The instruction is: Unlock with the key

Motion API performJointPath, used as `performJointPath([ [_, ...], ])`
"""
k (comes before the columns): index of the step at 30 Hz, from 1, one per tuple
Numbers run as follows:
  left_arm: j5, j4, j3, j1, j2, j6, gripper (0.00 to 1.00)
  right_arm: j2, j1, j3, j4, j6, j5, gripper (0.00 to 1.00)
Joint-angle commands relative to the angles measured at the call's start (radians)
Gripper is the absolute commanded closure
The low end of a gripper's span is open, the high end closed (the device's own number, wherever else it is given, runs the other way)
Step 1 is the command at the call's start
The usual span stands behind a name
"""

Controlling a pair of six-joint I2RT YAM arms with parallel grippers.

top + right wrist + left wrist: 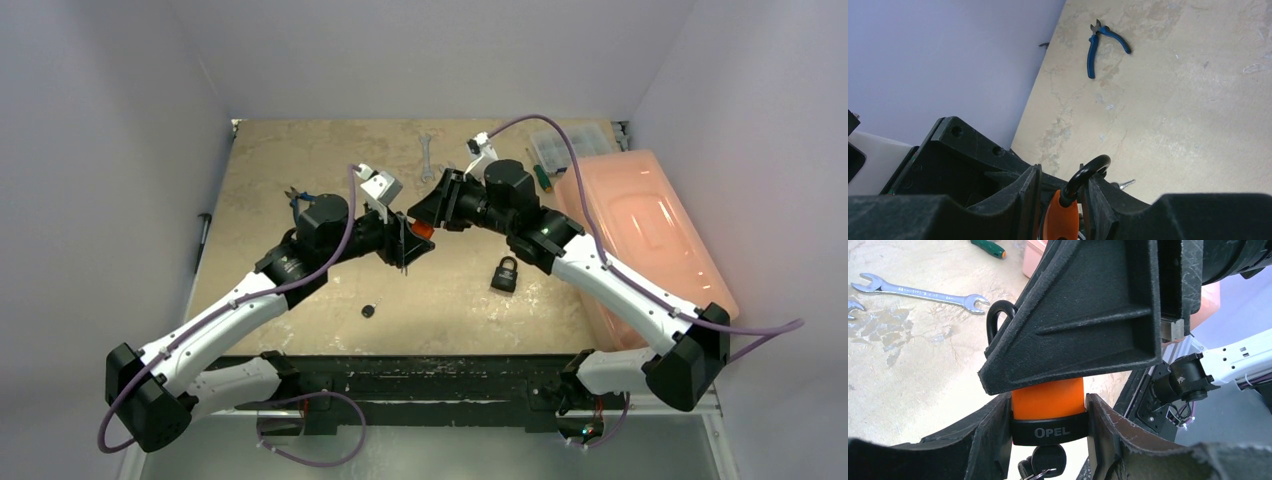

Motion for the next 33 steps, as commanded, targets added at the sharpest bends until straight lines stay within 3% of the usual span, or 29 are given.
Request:
performJointPath([
  [1, 0.069, 0.103, 0.048, -0.002, -0.046, -0.015, 1.00, 0.012, 0.003, 0.052, 0.006, -0.009, -0.008, 0.62],
  [7, 0.117, 0.105, 0.051, -0.001, -0.042, -0.014, 1.00, 0.017, 0.002, 0.061, 0.034, -0.039, -0.061, 0.75],
  [13, 0.188, 0.082, 0.072, -0.001, -0.054, -0.010, 1.00, -0.023, 0.001, 0.036, 0.060, -0.131, -0.123, 1.00],
  [18, 0.276, 0.038, 0.102, -0.001, -0.065, -0.024, 1.00, -0.107, 0.000, -0.046, 0.122, -0.206, -0.216, 1.00],
  [26, 0.425, 0.099, 0.117, -0.001, -0.086, -0.067, 1.00, -0.185, -0.001, -0.128, 0.259, -0.212, -0.413, 1.00],
  [31, 0.401, 0.072, 0.115, -0.001, -0.090, -0.047, 1.00, -0.191, -0.002, -0.101, 0.240, -0.203, -0.435, 1.00],
  [33, 0.372, 0.041, 0.106, -0.001, -0.094, -0.038, 1.00, -0.187, -0.004, -0.059, 0.174, -0.206, -0.415, 0.93],
])
